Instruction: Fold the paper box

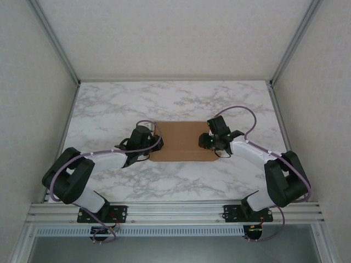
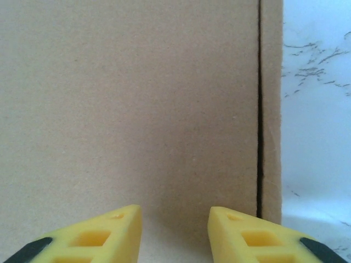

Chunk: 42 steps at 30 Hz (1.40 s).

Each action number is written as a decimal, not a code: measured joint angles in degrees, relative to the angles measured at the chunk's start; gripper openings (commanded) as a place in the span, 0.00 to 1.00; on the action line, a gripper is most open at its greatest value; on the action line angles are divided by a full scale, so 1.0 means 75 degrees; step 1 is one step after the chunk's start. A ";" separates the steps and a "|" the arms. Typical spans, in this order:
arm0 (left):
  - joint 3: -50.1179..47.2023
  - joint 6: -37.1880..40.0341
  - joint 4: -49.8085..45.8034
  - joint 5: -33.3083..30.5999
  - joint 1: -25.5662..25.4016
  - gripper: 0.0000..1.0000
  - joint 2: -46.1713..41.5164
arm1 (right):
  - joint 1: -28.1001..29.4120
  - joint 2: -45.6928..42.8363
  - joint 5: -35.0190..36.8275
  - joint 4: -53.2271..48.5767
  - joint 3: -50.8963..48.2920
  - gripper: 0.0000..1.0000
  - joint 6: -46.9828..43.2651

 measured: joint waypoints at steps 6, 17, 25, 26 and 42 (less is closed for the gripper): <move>0.0032 -0.0003 -0.0047 -0.0079 0.0000 0.11 -0.0003 | -0.0198 -0.0749 -0.0239 -0.0597 0.0093 0.47 0.0000; 0.0259 0.0111 -0.0603 -0.0035 0.0000 0.21 -0.0134 | -0.0941 -0.0111 -0.0122 -0.0749 0.0662 0.62 -0.0271; 0.1163 0.0475 -0.1711 0.0108 0.0125 0.34 -0.0644 | -0.0970 0.0478 -0.0087 -0.0679 0.0662 0.62 -0.0356; 0.1209 0.0510 -0.1769 0.0052 0.0204 0.35 -0.0761 | -0.0979 0.0560 -0.0087 -0.0667 0.0662 0.61 -0.0358; 0.0737 0.0562 -0.1944 -0.0463 0.0766 0.45 0.0052 | -0.0874 0.0965 -0.0105 0.0058 0.0615 0.43 -0.0382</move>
